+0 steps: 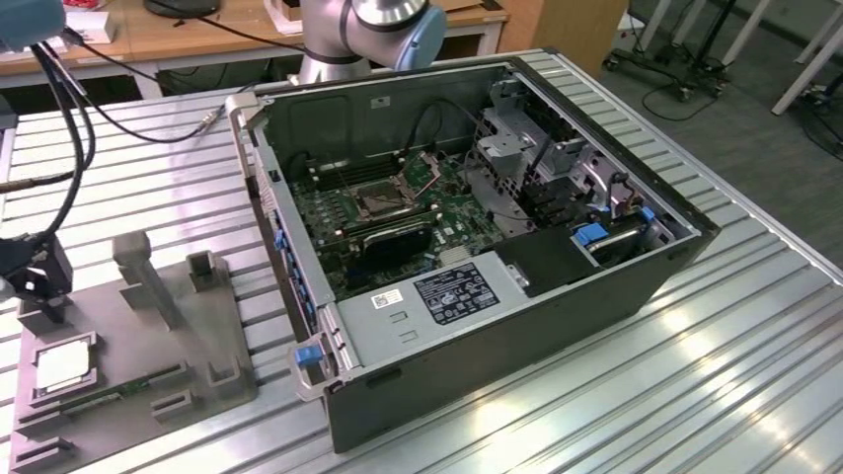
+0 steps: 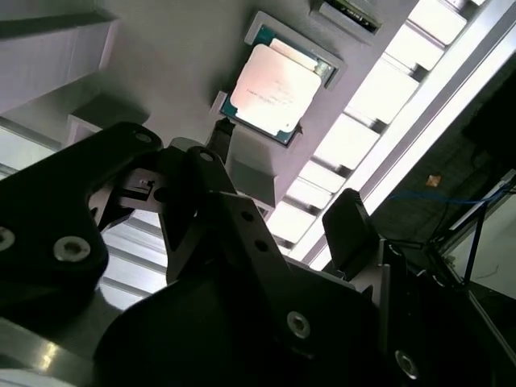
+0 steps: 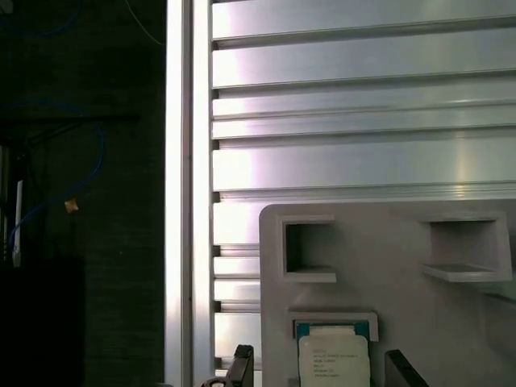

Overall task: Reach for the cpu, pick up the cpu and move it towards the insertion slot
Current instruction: 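Pick up the cpu and move it towards the insertion slot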

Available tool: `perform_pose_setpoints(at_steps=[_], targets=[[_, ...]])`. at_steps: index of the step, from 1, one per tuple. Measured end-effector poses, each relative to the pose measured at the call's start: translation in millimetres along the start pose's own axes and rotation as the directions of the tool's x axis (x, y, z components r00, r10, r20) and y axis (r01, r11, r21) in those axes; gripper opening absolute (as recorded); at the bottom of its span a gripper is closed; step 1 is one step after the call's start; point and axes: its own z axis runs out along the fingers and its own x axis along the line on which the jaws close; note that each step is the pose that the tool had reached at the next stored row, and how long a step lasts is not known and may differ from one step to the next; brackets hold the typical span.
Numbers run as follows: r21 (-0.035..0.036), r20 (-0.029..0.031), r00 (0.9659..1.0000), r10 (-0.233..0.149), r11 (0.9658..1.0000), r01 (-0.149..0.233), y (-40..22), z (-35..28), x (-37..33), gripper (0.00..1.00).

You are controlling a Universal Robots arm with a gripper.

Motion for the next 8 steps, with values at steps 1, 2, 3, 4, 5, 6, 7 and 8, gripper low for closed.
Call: perform_pose_setpoints(at_steps=[1, 2, 3, 4, 5, 6, 7, 8], targets=[[0.0, 0.0001, 1.0, 0.0, 1.0, 0.0, -0.9, 2.0, 0.0, 0.72], [0.0, 0.0002, 1.0, 0.0, 1.0, 0.0, -1.7, 3.8, 0.0, 0.72], [-0.0001, 0.0002, 1.0, 0.0, 1.0, 0.0, -2.5, 5.6, -0.1, 0.72], [-0.0001, 0.0003, 1.0, 0.0, 1.0, 0.0, -3.4, 7.4, -0.1, 0.72], [-0.0001, 0.0003, 1.0, 0.0, 1.0, 0.0, -4.2, 9.1, -0.1, 0.72], [-0.0002, 0.0004, 1.0, 0.0, 1.0, 0.0, -4.9, 11.0, -0.3, 0.72], [-0.0002, 0.0004, 1.0, 0.0, 1.0, 0.0, -5.5, 12.8, -0.6, 0.72], [-0.0001, 0.0003, 1.0, 0.0, 1.0, 0.0, -6.2, 14.6, -1.0, 0.72]])
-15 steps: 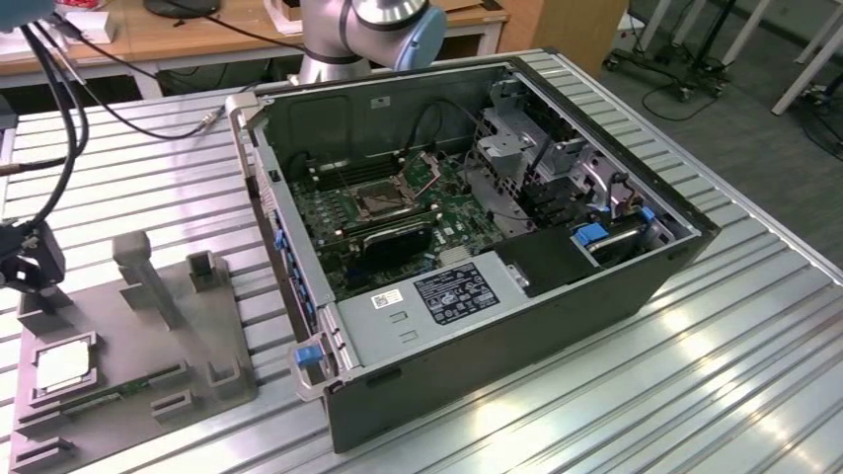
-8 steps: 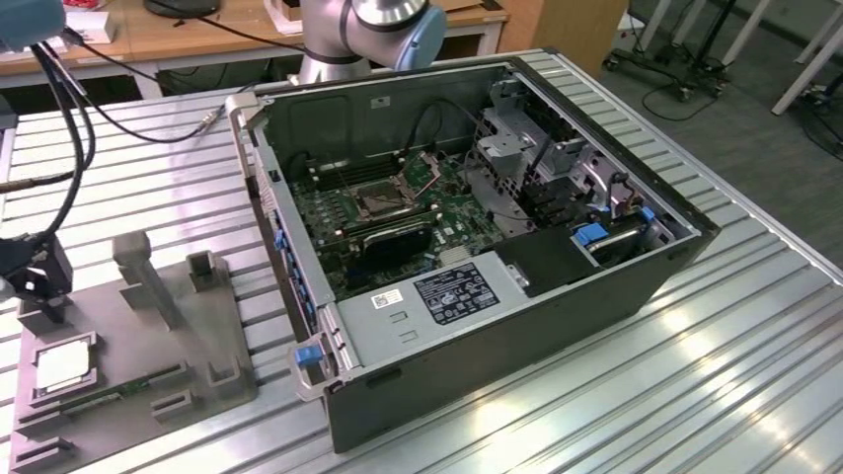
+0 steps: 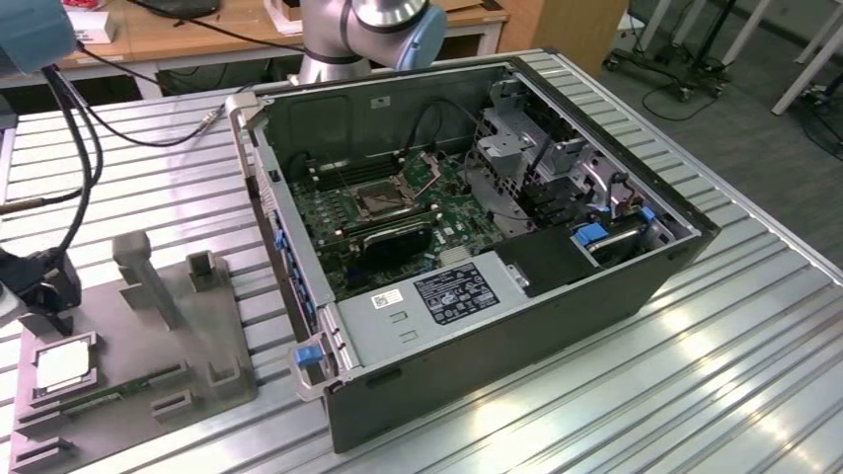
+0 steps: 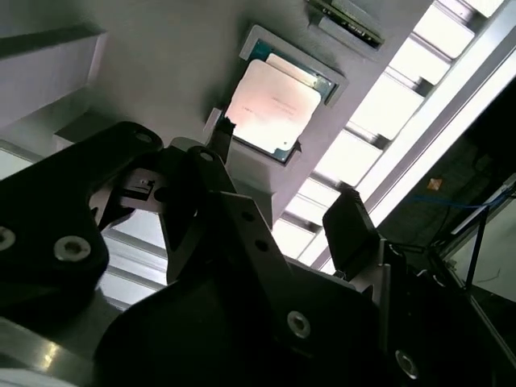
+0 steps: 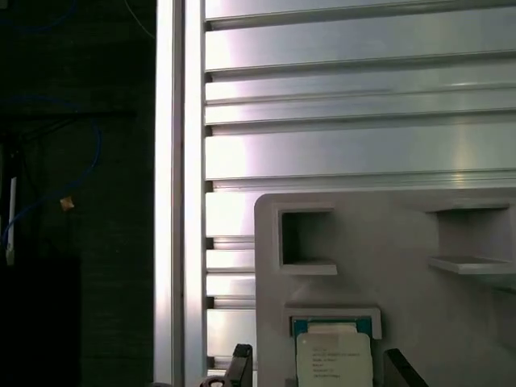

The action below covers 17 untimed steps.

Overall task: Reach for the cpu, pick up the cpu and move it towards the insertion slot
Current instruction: 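Pick up the cpu and move it towards the insertion slot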

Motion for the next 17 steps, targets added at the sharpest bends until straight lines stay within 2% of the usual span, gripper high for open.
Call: perform_pose_setpoints(at_steps=[9, 17], targets=[[0.0, 0.0001, 1.0, 0.002, 1.0, -0.002, -5.1, 16.3, -7.1, 0.72], [0.0004, -0.0001, 1.0, -0.002, 1.0, 0.002, -8.6, 30.5, -8.1, 0.72]])
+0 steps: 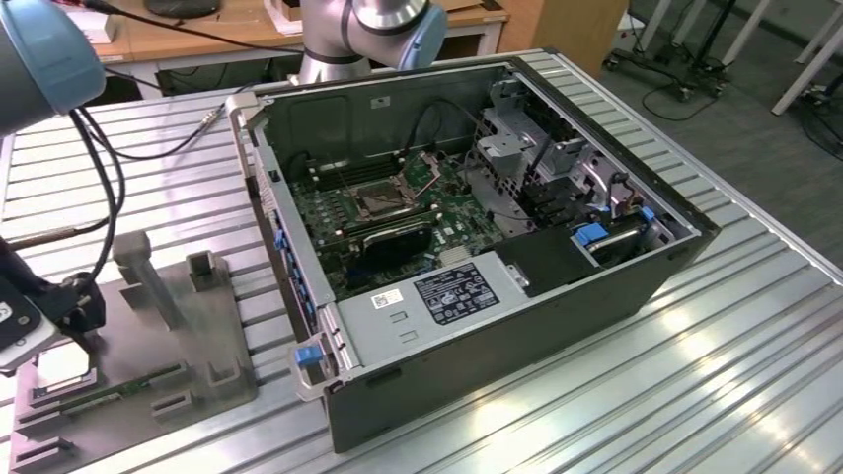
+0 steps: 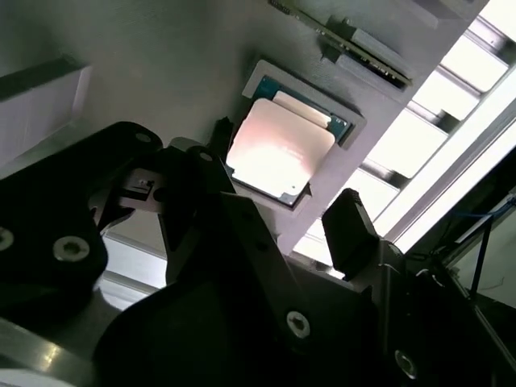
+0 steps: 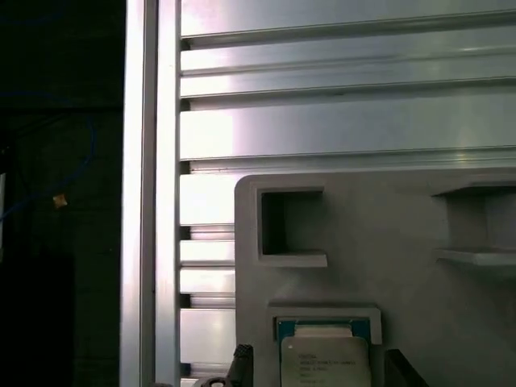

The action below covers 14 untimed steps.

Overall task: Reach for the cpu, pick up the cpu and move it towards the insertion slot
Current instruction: 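Pick up the cpu and move it towards the insertion slot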

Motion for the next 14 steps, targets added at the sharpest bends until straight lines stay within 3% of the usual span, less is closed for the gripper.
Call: perform_pose_setpoints(at_steps=[6, 14], targets=[[0.0026, -0.0006, 0.9997, -0.025, 0.9997, 0.025, -1.1, 7.8, -0.1, 0.72], [0.0053, -0.0011, 0.9994, -0.036, 0.9994, 0.036, -1.4, 11.5, -0.7, 0.72]])
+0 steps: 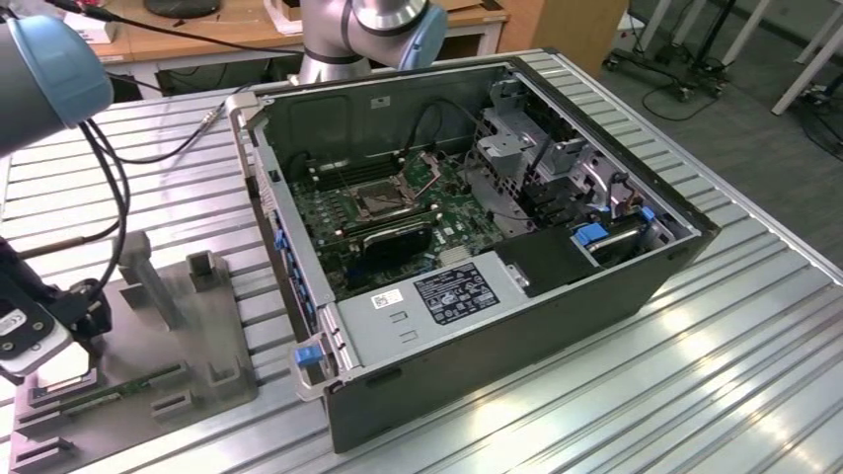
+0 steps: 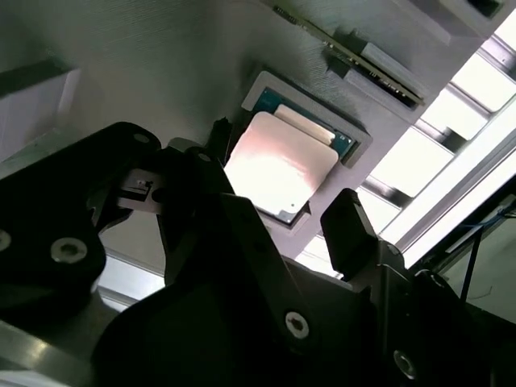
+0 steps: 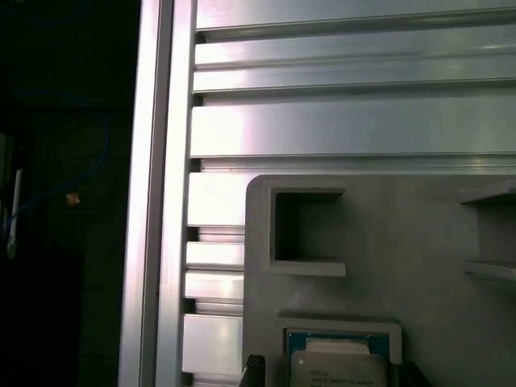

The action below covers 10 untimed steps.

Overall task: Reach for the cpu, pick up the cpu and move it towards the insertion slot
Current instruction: 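Pick up the cpu and move it towards the insertion slot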

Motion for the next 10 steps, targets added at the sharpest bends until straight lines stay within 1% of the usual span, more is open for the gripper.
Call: perform_pose_setpoints(at_steps=[7, 10], targets=[[-0.0001, 0.0002, 1.0, 0.0, 1.0, 0.0, -0.1, 3.9, -0.3, 0.72], [0.0, 0.0, 1.0, 0.0, 1.0, 0.0, -0.2, 4.3, -0.3, 0.72]])
